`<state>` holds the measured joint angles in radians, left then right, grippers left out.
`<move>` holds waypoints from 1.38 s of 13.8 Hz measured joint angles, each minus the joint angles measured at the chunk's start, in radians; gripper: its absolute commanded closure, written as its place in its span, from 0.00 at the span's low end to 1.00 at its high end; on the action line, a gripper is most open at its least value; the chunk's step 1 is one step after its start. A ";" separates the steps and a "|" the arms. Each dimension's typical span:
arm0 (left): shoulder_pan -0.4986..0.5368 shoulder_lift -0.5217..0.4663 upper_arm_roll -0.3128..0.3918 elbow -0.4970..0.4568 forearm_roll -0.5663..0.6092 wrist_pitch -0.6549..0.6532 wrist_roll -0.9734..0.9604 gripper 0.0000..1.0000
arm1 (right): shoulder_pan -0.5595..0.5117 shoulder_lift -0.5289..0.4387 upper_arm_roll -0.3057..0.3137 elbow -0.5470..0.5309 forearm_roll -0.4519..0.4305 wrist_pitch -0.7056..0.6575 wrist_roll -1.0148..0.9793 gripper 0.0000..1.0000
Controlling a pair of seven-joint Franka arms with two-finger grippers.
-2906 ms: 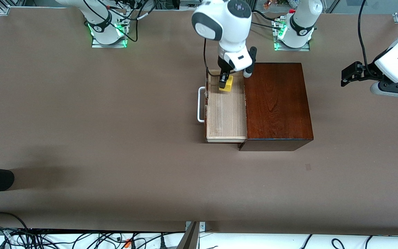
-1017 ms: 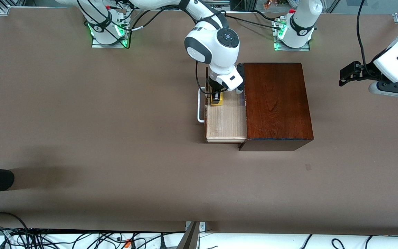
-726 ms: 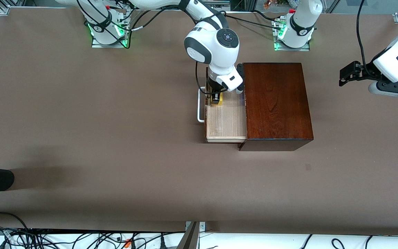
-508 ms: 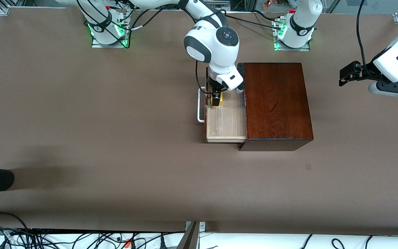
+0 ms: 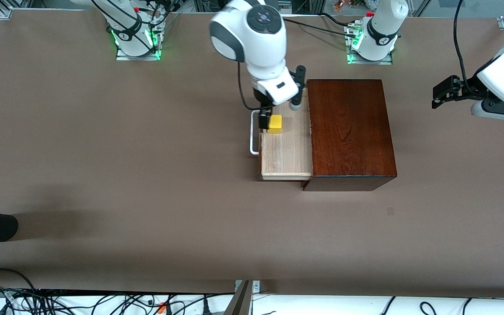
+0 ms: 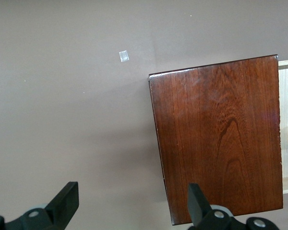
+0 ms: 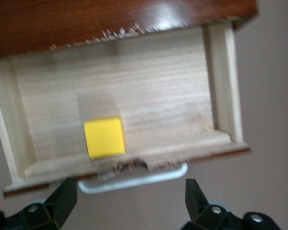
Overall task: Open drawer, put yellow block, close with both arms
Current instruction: 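Lift the right gripper away while the left gripper reaches the drawer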
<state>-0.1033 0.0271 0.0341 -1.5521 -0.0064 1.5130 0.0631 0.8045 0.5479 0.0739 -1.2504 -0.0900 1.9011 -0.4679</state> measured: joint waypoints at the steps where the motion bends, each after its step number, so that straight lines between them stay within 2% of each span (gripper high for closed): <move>1: 0.000 0.000 0.000 0.000 0.000 0.000 0.000 0.00 | -0.022 -0.034 -0.011 0.005 0.008 -0.049 0.000 0.00; 4: -0.004 0.000 -0.002 0.000 0.000 0.000 0.000 0.00 | -0.106 -0.159 -0.052 0.015 0.016 -0.201 0.000 0.00; 9: -0.031 0.007 -0.009 0.002 -0.058 0.001 0.005 0.00 | -0.128 -0.322 -0.239 0.007 0.017 -0.339 0.052 0.00; 12: -0.131 0.022 -0.015 0.013 -0.060 0.004 0.005 0.00 | -0.128 -0.352 -0.344 0.001 0.017 -0.363 0.099 0.00; 15: -0.226 0.034 -0.019 0.027 -0.060 0.011 0.005 0.00 | -0.130 -0.354 -0.476 -0.003 0.026 -0.361 0.096 0.00; 19: -0.394 0.086 -0.023 0.068 -0.061 0.034 0.133 0.00 | -0.135 -0.357 -0.589 -0.005 0.138 -0.380 0.100 0.00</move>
<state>-0.4978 0.1127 0.0114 -1.4837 -0.0672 1.5465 0.1957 0.6693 0.1911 -0.5153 -1.2551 0.0477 1.5208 -0.3683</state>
